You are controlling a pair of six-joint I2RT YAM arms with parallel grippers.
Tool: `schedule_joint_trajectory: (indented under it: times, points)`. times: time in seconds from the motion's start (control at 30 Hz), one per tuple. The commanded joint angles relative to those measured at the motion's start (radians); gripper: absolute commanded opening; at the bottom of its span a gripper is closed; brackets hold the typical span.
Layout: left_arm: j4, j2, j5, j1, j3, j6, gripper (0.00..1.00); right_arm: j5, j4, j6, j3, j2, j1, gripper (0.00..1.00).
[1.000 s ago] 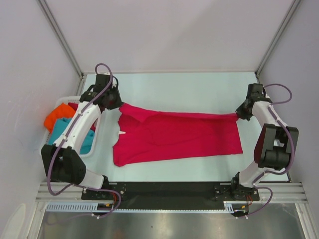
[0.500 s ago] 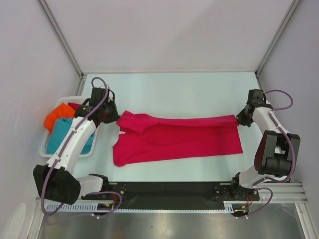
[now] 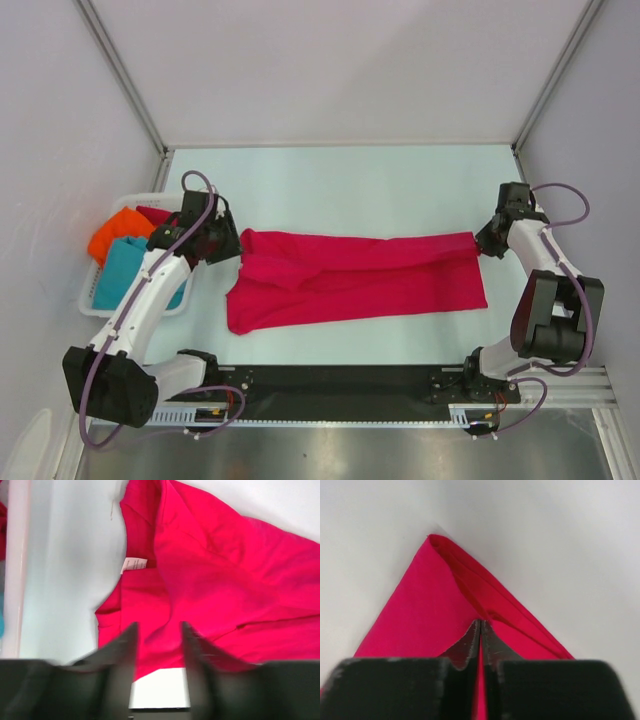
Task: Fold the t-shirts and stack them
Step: Fold the other side of the tshirt into a rectangle
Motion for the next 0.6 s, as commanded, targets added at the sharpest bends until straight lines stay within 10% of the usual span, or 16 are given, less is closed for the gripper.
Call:
schedule_joint_trajectory:
  times: [0.0,0.57]
  points:
    - [-0.002,-0.028,-0.004,-0.004,0.005,-0.012,0.59,-0.011,-0.031,-0.018,0.025,0.026,-0.007,0.18]
    - [0.082,0.014,0.071,-0.004,-0.059,-0.038,0.65,-0.014,-0.037,-0.029,0.05,0.04,0.004,0.24]
